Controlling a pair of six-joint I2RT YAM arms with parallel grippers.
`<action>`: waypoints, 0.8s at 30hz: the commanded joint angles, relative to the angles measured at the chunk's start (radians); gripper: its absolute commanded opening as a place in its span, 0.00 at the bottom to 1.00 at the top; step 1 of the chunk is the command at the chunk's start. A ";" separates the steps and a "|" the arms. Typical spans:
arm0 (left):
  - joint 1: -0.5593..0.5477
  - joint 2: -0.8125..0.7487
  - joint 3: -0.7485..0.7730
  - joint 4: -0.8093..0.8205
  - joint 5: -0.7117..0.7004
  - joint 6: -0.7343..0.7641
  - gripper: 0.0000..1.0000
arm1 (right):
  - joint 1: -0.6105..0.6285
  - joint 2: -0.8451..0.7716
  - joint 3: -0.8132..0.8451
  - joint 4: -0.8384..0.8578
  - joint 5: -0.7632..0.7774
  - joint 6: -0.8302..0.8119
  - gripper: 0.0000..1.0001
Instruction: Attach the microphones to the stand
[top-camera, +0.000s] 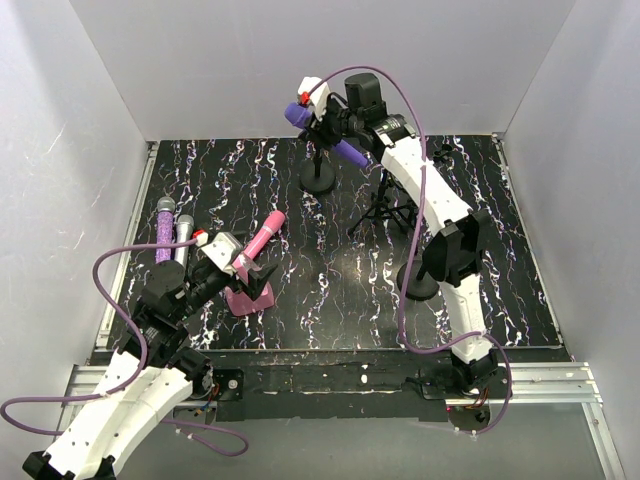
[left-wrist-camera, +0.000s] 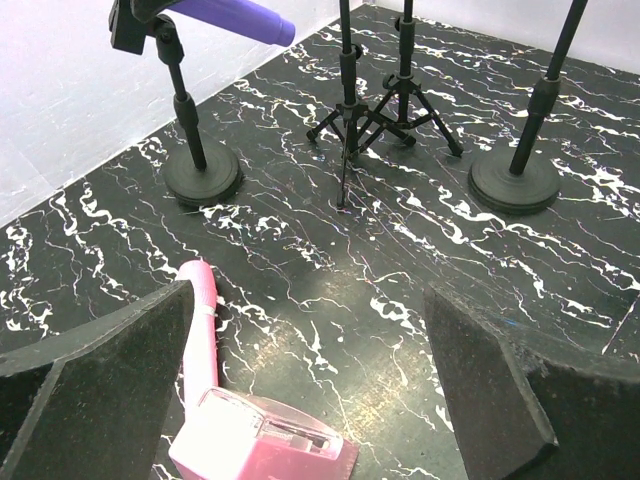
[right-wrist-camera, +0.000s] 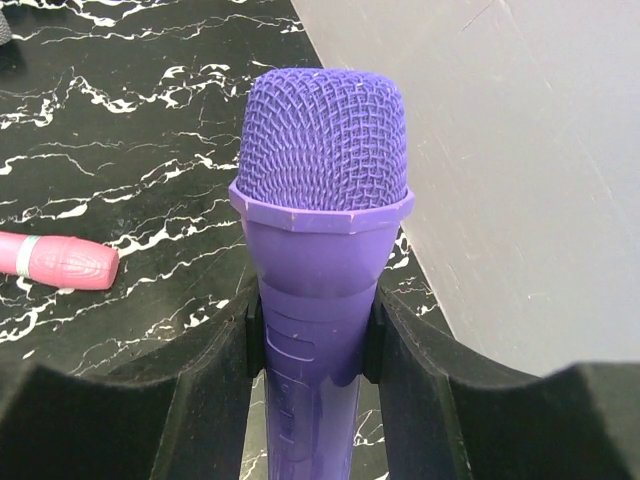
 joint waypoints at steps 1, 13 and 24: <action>0.007 0.005 -0.002 -0.012 -0.012 0.015 0.98 | -0.006 -0.014 0.049 0.167 0.043 0.006 0.32; 0.007 0.004 -0.001 -0.014 -0.007 0.012 0.98 | -0.023 -0.018 0.016 0.207 0.078 0.043 0.73; 0.007 -0.008 -0.001 -0.017 -0.012 0.009 0.98 | -0.024 -0.054 -0.004 0.187 0.085 0.057 0.82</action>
